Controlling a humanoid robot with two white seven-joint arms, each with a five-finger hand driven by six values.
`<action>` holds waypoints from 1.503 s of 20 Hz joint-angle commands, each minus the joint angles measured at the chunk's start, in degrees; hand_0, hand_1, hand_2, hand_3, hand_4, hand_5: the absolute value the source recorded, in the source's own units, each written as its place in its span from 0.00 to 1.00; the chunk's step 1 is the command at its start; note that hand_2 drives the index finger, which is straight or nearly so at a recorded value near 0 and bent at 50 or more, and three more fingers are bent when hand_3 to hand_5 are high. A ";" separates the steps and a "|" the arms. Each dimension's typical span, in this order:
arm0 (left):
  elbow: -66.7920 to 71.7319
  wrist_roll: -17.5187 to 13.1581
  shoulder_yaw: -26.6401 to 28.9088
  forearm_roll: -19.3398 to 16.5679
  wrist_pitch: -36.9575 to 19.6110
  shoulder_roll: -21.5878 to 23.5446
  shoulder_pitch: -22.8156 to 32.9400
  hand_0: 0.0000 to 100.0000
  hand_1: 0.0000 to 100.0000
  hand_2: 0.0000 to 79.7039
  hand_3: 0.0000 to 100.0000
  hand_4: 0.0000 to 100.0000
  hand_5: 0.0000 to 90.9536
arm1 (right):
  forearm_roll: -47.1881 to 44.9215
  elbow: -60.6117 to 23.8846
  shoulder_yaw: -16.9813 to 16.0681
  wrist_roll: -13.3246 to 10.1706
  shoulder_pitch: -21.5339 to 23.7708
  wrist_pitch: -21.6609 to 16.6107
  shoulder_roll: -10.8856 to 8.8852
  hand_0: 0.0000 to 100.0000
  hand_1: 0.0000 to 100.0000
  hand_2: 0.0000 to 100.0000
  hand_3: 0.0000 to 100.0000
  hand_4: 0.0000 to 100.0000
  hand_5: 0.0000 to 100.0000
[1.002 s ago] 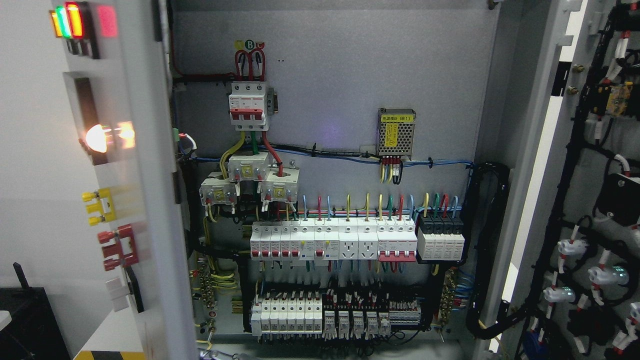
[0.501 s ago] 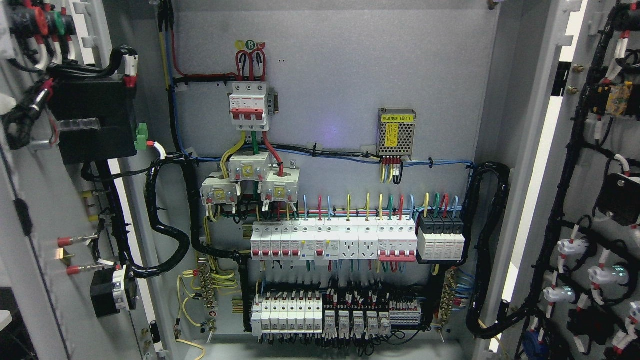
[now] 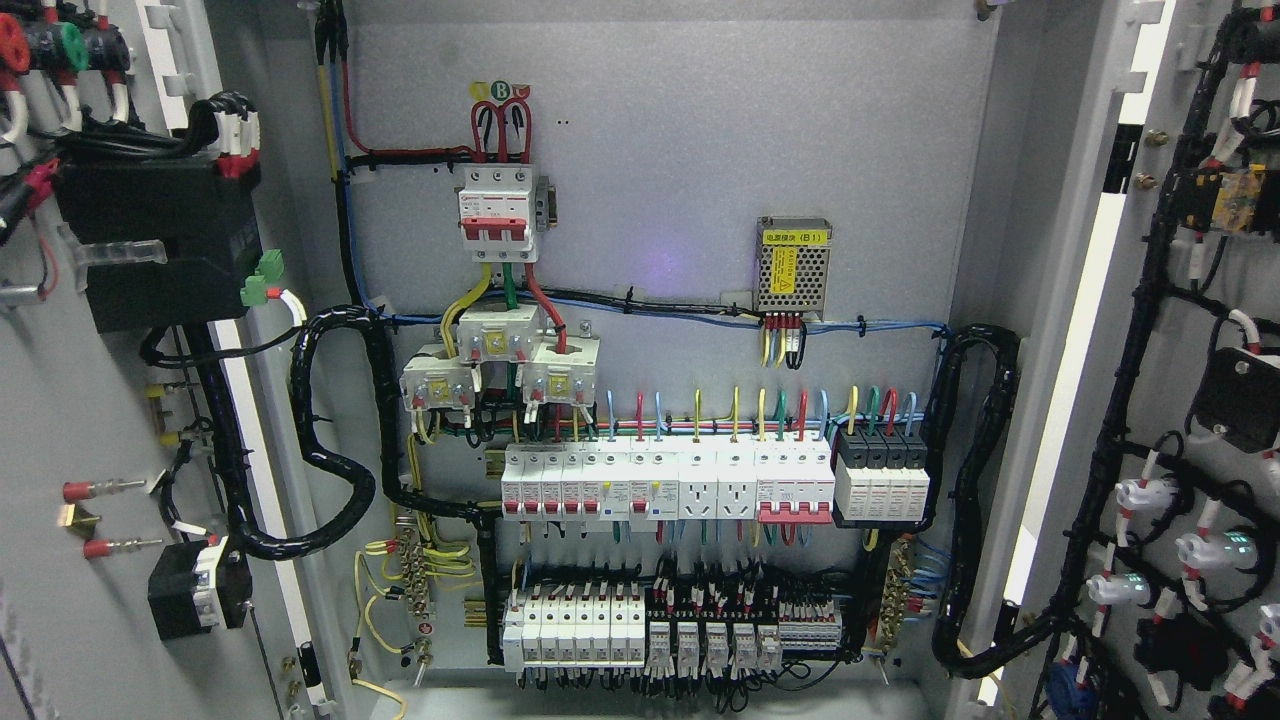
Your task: Open door with both hands
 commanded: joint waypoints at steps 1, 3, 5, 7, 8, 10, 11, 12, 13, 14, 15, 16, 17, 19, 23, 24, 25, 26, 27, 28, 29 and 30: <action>-42.69 0.20 -12.41 3.57 -7.93 6.14 11.15 0.12 0.39 0.00 0.00 0.00 0.00 | 0.27 1.08 -8.31 -3.03 3.59 -0.56 -3.60 0.12 0.39 0.00 0.00 0.00 0.00; -47.28 0.20 -12.85 3.57 -12.85 7.62 13.18 0.12 0.39 0.00 0.00 0.00 0.00 | 0.27 0.91 -11.84 -4.79 6.05 -2.49 -7.37 0.12 0.39 0.00 0.00 0.00 0.00; -49.40 0.20 -13.20 3.92 -19.69 9.91 14.06 0.12 0.39 0.00 0.00 0.00 0.00 | 0.27 0.73 -14.04 -4.98 9.04 -8.53 -11.24 0.12 0.39 0.00 0.00 0.00 0.00; -51.42 0.20 -14.08 4.01 -25.85 12.01 15.20 0.12 0.39 0.00 0.00 0.00 0.00 | 0.27 0.21 -15.01 -4.98 11.76 -13.46 -14.32 0.12 0.39 0.00 0.00 0.00 0.00; -52.39 0.28 -14.08 4.01 -29.19 13.50 15.91 0.12 0.39 0.00 0.00 0.00 0.00 | 0.27 -0.58 -15.28 -4.98 13.52 -15.83 -15.90 0.12 0.39 0.00 0.00 0.00 0.00; -54.76 0.28 -13.99 4.80 -35.17 15.01 16.00 0.12 0.39 0.00 0.00 0.00 0.00 | 0.26 -3.21 -15.72 -4.98 17.56 -20.84 -18.80 0.12 0.39 0.00 0.00 0.00 0.00; -56.07 0.28 -13.99 6.20 -37.72 16.41 15.91 0.12 0.39 0.00 0.00 0.00 0.00 | 0.27 -5.31 -15.89 -4.98 20.71 -24.87 -20.30 0.12 0.39 0.00 0.00 0.00 0.00; -56.70 0.28 -14.08 6.64 -39.05 17.20 15.83 0.12 0.39 0.00 0.00 0.00 0.00 | 0.27 -6.38 -16.16 -4.98 22.74 -27.35 -21.10 0.12 0.39 0.00 0.00 0.00 0.00; -57.31 0.28 -14.08 6.91 -40.81 17.65 15.56 0.12 0.39 0.00 0.00 0.00 0.00 | 0.27 -7.61 -17.20 -4.98 25.20 -30.33 -21.80 0.12 0.39 0.00 0.00 0.00 0.00; -57.84 0.28 -13.99 7.09 -42.30 17.82 15.30 0.12 0.39 0.00 0.00 0.00 0.00 | 0.27 -8.93 -18.69 -4.98 28.01 -32.88 -22.33 0.12 0.39 0.00 0.00 0.00 0.00; -58.37 0.28 -13.99 7.87 -43.88 18.52 14.86 0.12 0.39 0.00 0.00 0.00 0.00 | 0.27 -10.07 -20.71 -4.89 31.34 -35.87 -22.94 0.12 0.39 0.00 0.00 0.00 0.00; -58.98 0.28 -14.08 8.58 -45.21 19.40 13.90 0.12 0.39 0.00 0.00 0.00 0.00 | 0.27 -10.86 -22.56 -4.89 33.47 -38.33 -23.30 0.12 0.39 0.00 0.00 0.00 0.00; -59.77 0.28 -13.99 8.84 -46.26 19.76 12.85 0.12 0.39 0.00 0.00 0.00 0.00 | 0.27 -11.48 -24.49 -4.89 35.14 -40.97 -23.48 0.12 0.39 0.00 0.00 0.00 0.00; -61.53 0.28 -13.99 9.37 -48.20 19.85 11.18 0.12 0.39 0.00 0.00 0.00 0.00 | 0.27 -12.89 -27.92 -4.71 38.31 -45.89 -23.56 0.12 0.39 0.00 0.00 0.00 0.00; -64.34 0.64 -13.12 11.30 -56.35 19.94 5.82 0.12 0.39 0.00 0.00 0.00 0.00 | 0.26 -20.08 -31.18 -4.71 44.54 -50.13 -24.27 0.12 0.39 0.00 0.00 0.00 0.00; -64.78 0.64 -12.50 11.57 -58.03 19.76 4.93 0.12 0.39 0.00 0.00 0.00 0.00 | 0.27 -21.67 -31.88 -4.71 45.69 -50.40 -24.27 0.12 0.39 0.00 0.00 0.00 0.00; -65.14 0.64 -12.15 11.66 -58.92 19.50 4.32 0.12 0.39 0.00 0.00 0.00 0.00 | 0.27 -22.73 -32.67 -4.71 46.57 -50.75 -24.44 0.12 0.39 0.00 0.00 0.00 0.00; -65.58 0.64 -11.97 11.66 -59.63 19.32 3.61 0.12 0.39 0.00 0.00 0.00 0.00 | 0.27 -23.35 -33.73 -4.71 47.28 -51.01 -25.23 0.12 0.39 0.00 0.00 0.00 0.00; -66.28 0.64 -11.80 11.66 -60.15 19.23 2.91 0.12 0.39 0.00 0.00 0.00 0.00 | 0.27 -23.79 -34.78 -4.71 47.63 -51.28 -25.84 0.12 0.39 0.00 0.00 0.00 0.00; -66.98 0.64 -11.79 11.66 -60.51 18.88 2.30 0.12 0.39 0.00 0.00 0.00 0.00 | 0.27 -24.23 -36.10 -4.71 47.90 -51.37 -26.20 0.12 0.39 0.00 0.00 0.00 0.00; -67.94 0.64 -11.79 11.66 -60.69 18.53 2.03 0.12 0.39 0.00 0.00 0.00 0.00 | 0.27 -24.75 -37.85 -4.71 48.25 -51.37 -26.72 0.12 0.39 0.00 0.00 0.00 0.00; -69.00 0.64 -11.79 11.75 -61.04 18.09 1.76 0.12 0.39 0.00 0.00 0.00 0.00 | 0.27 -25.11 -39.52 -4.71 48.51 -51.45 -27.51 0.12 0.39 0.00 0.00 0.00 0.00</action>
